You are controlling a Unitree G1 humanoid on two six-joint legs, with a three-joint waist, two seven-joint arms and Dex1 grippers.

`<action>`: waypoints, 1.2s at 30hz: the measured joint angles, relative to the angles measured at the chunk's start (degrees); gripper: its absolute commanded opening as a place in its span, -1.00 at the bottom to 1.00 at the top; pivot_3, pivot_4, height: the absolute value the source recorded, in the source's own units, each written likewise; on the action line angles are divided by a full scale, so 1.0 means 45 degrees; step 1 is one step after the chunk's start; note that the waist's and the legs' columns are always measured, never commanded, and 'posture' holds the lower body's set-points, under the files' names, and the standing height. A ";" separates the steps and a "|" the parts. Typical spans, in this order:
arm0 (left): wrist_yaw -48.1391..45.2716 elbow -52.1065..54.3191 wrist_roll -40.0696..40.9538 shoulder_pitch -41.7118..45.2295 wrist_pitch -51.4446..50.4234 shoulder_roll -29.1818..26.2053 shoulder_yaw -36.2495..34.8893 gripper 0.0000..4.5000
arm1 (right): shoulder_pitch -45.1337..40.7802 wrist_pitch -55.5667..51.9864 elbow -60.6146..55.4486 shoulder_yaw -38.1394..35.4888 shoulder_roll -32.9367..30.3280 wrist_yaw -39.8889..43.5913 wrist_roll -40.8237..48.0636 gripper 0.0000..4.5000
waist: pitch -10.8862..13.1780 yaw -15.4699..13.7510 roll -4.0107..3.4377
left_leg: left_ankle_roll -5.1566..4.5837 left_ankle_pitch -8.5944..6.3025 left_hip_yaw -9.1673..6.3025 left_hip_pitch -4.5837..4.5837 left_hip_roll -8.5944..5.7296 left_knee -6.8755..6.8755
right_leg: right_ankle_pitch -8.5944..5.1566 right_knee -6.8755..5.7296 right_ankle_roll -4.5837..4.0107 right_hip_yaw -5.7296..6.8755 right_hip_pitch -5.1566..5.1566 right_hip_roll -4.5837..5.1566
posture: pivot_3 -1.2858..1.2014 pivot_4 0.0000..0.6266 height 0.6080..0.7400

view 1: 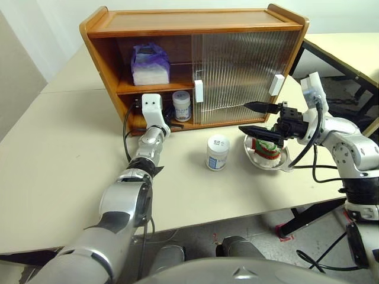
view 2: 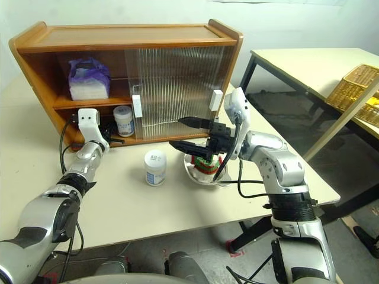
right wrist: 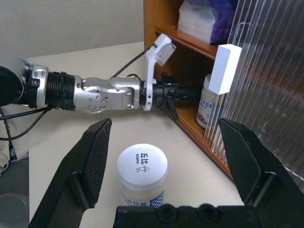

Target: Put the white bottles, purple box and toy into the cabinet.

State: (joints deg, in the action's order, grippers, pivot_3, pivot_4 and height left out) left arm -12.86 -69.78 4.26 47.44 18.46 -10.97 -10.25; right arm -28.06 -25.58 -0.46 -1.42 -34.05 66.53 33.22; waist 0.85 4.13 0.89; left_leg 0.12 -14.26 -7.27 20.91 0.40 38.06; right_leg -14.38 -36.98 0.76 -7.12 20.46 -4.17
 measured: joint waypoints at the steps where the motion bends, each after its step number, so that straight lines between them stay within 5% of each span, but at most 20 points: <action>1: -0.0096 0.0099 0.0047 -0.0110 0.0121 -0.0125 -0.0026 -0.98 | 0.0000 0.0000 0.0002 0.0001 0.0014 0.0001 0.0000 1.00 | 0.0000 0.0008 0.0000 | 0.0000 0.0000 0.0000 0.0000 0.0000 -0.0001 | 0.0000 0.0002 0.0000 0.0000 0.0001 0.0000 | -0.06 -1.00 1.00; 6: -0.0532 0.1372 0.0353 -0.1145 0.0581 -0.0540 -0.0213 -0.97 | -0.0030 0.0005 0.0055 0.0025 0.0190 0.0014 -0.0002 1.00 | 0.0000 0.0004 -0.0001 | 0.0000 0.0000 0.0000 0.0000 -0.0001 -0.0010 | -0.0001 0.0004 0.0001 0.0004 0.0001 -0.0001 | -0.04 -1.00 1.00; 9: -0.1548 0.3109 0.0906 -0.2281 0.0504 -0.0511 -0.0226 -0.71 | -0.0105 0.0008 0.0215 0.0077 0.0327 0.0090 -0.0006 1.00 | 0.0000 -0.0041 0.0000 | 0.0001 0.0000 0.0001 0.0008 -0.0006 -0.0009 | -0.0002 0.0005 0.0000 0.0008 0.0002 -0.0001 | -0.03 -1.00 1.00; 15: -0.4395 0.7781 0.2258 -0.4624 -0.1188 -0.0779 0.0264 0.22 | -0.0278 0.0065 0.0461 0.0119 0.0424 0.0311 -0.0033 1.00 | -0.0001 -0.0168 -0.0001 | 0.0007 -0.0003 0.0004 0.0007 -0.0010 -0.0009 | -0.0003 0.0003 -0.0008 0.0015 0.0001 -0.0002 | -0.02 -1.00 1.00; 20: -0.7790 1.1330 0.3507 -0.6811 -0.3303 -0.2205 0.1364 0.99 | -0.0346 0.0233 0.0751 0.0134 0.0454 0.0500 -0.0085 1.00 | -0.0004 -0.0218 -0.0004 | 0.0041 -0.0023 -0.0006 0.0007 -0.0005 -0.0016 | -0.0014 -0.0016 -0.0054 0.0008 0.0021 -0.0001 | -0.02 -1.00 1.00; 27: -1.0839 1.2786 0.4012 -0.7453 -0.4473 -0.3312 0.2522 0.99 | -0.0347 0.0512 0.0916 0.0138 0.0550 0.0619 -0.0124 1.00 | -0.0006 -0.0419 -0.0015 | 0.0054 -0.0028 -0.0061 0.0014 0.0031 -0.0016 | -0.0008 -0.0044 -0.0115 -0.0050 0.0058 0.0024 | -0.02 -1.00 1.00; 36: -1.1617 1.1454 0.3191 -0.6947 -0.3592 -0.2863 0.3551 0.99 | -0.0346 0.0555 0.1021 0.0135 0.0543 0.0679 -0.0141 1.00 | -0.0018 -0.0426 -0.0033 | 0.0058 -0.0030 -0.0158 0.0144 0.0118 -0.0027 | 0.0020 -0.0044 -0.0197 -0.0020 0.0192 0.0014 | -0.04 -1.00 1.00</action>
State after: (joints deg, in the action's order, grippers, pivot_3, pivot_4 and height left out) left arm -65.14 -18.24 18.62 16.18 2.29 -23.85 5.73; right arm -29.62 -23.09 4.13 -0.81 -31.60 69.58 32.58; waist 0.78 2.21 0.74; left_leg 0.38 -14.40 -7.98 21.56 0.93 37.94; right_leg -14.29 -37.18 -0.13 -7.21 21.32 -4.10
